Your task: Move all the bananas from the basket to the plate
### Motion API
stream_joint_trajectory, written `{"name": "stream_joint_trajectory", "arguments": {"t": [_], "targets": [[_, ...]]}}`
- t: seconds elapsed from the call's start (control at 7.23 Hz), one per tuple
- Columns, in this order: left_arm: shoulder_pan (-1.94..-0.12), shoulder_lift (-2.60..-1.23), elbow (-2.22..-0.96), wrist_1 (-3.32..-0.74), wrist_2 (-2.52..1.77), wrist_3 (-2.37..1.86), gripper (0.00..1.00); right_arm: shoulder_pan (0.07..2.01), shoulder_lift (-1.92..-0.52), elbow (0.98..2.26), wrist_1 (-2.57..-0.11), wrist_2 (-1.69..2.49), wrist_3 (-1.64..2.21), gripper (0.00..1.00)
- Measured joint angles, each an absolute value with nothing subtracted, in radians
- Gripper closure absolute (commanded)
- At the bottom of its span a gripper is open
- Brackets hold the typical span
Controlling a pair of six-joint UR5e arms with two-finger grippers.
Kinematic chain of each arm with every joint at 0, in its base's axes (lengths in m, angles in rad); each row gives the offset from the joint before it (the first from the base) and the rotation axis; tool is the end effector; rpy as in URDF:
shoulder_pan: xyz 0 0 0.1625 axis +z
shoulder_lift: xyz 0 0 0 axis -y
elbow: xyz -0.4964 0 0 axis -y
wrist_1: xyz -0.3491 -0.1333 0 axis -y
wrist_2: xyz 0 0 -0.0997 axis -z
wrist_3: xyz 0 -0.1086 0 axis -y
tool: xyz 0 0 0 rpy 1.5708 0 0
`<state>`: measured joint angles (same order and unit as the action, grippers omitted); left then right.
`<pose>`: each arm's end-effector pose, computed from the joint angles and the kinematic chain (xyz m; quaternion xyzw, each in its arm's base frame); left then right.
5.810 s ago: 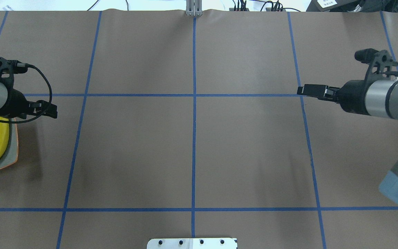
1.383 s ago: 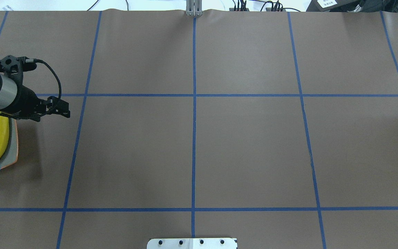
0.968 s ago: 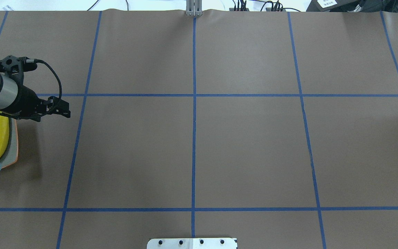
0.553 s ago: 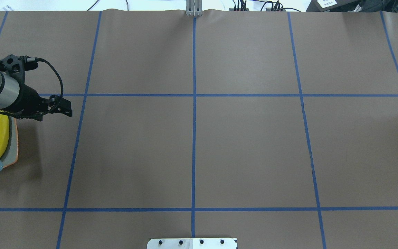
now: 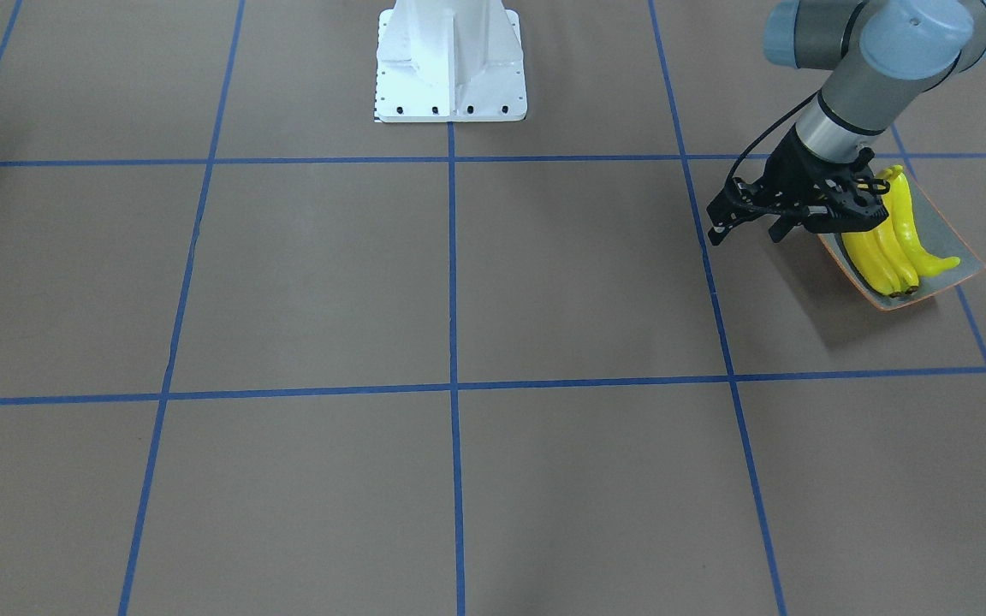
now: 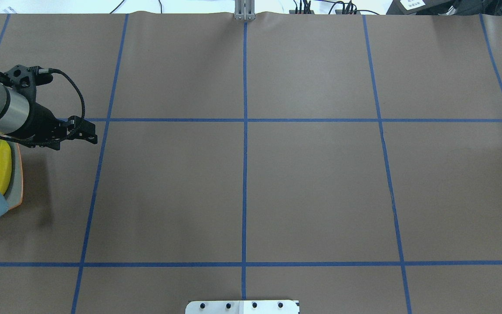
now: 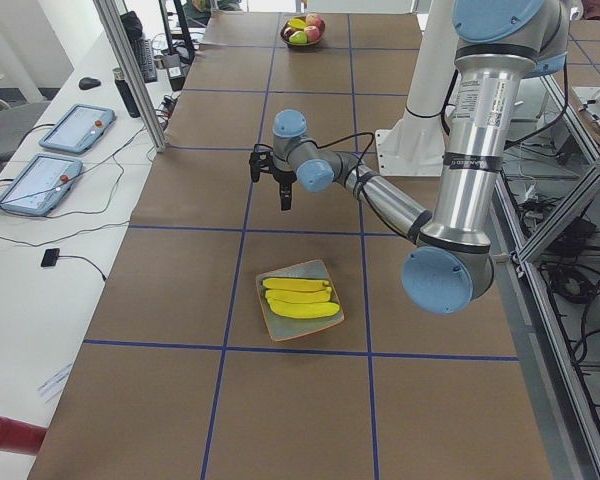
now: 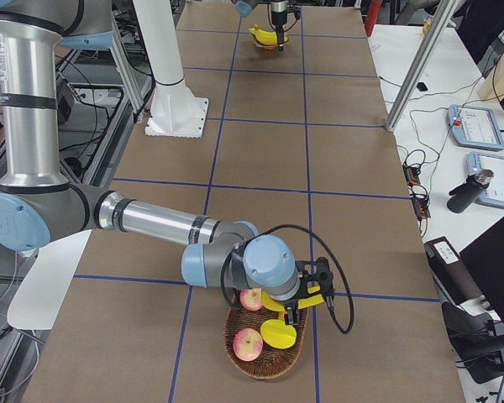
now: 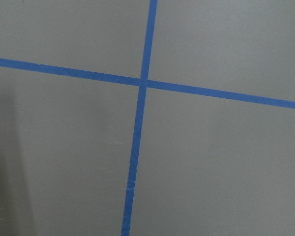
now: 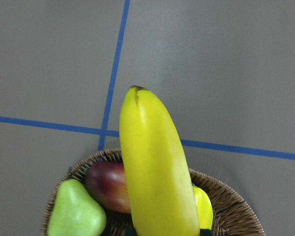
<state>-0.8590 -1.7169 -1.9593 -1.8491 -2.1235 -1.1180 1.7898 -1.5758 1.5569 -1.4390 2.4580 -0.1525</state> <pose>0.2743 -0.4347 0.4669 0.0334 0.4543 -0.0726 0.8873 0.1464 -0.4319 0.7224 0.1292 -0.4117 0.0058 0.9021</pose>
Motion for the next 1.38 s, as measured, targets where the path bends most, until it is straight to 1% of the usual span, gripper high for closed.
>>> {"name": "stream_joint_trajectory", "arguments": {"t": [0.28, 0.55, 0.97, 1.38], "targets": [[-0.859, -1.753, -1.963, -1.852, -2.128, -1.118, 0.01, 1.7, -1.529, 1.666, -1.524, 2.489, 0.032, 1.0], [-0.859, -1.823, -1.96, -1.852, -2.127, -1.128, 0.01, 1.551, -1.449, 1.721, -1.514, 2.499, 0.259, 1.0], [-0.858, -1.906, -1.919, -1.901, -2.126, -1.135, 0.01, 1.323, -1.274, 1.728, -1.507, 2.488, 0.532, 1.0], [-0.852, -1.957, -1.797, -2.134, -2.125, -1.137, 0.0, 1.152, -1.127, 1.73, -1.506, 2.456, 0.778, 1.0]]}}
